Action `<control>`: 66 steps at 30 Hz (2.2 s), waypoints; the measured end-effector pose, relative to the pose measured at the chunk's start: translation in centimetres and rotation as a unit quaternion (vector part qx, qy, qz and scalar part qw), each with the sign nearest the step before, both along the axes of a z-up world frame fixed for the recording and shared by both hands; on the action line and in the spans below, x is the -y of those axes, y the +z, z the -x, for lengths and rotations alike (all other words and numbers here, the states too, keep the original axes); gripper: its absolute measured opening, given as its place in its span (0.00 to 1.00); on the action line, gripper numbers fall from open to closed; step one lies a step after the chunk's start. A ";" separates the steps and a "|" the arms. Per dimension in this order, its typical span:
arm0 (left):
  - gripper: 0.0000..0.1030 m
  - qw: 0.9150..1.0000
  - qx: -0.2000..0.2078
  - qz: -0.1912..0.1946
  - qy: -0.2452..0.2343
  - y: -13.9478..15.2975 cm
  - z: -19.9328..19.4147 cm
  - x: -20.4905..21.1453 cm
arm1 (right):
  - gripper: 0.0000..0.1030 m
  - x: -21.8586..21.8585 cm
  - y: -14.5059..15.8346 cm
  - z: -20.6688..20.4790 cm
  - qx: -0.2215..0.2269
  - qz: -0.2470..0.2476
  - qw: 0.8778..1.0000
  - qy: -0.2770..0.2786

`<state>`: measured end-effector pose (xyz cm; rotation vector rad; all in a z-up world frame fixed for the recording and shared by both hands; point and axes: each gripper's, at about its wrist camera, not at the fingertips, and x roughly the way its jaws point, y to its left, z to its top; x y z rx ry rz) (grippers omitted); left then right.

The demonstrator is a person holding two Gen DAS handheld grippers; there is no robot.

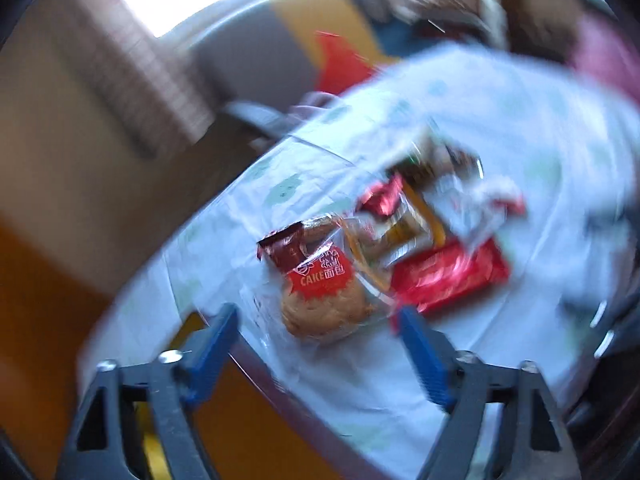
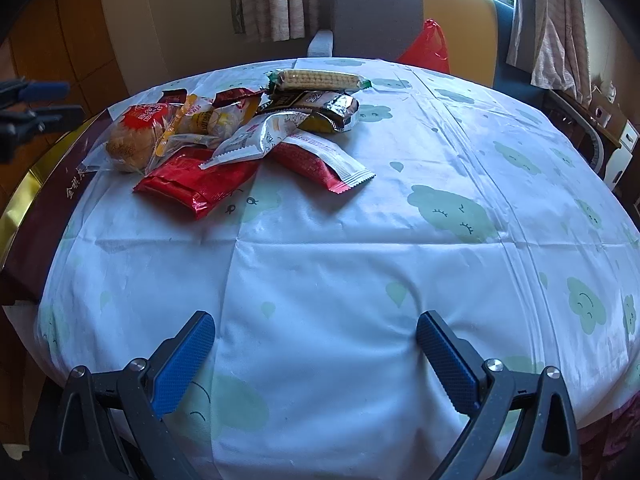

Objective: Organize snacks
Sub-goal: 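Reach the left tool to the cake bun bag in the snack pile, then close the left tool on the cake bun bag and lift it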

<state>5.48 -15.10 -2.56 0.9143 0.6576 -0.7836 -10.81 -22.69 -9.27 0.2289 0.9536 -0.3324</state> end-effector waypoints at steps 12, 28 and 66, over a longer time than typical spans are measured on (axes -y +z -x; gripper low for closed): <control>0.92 0.986 -0.041 -0.106 -0.122 -5.0 -4.7 3.1 | 1.00 0.3 0.0 -0.6 -0.009 0.000 1.000 0.022; 0.54 0.988 -0.143 0.032 -0.040 -3.1 -3.9 2.1 | 0.98 0.8 0.0 -0.8 -0.010 -0.005 1.000 0.023; 0.62 0.952 -0.189 0.234 0.051 1.5 1.0 -6.9 | 0.57 2.3 2.1 -1.8 0.011 -0.043 0.999 0.013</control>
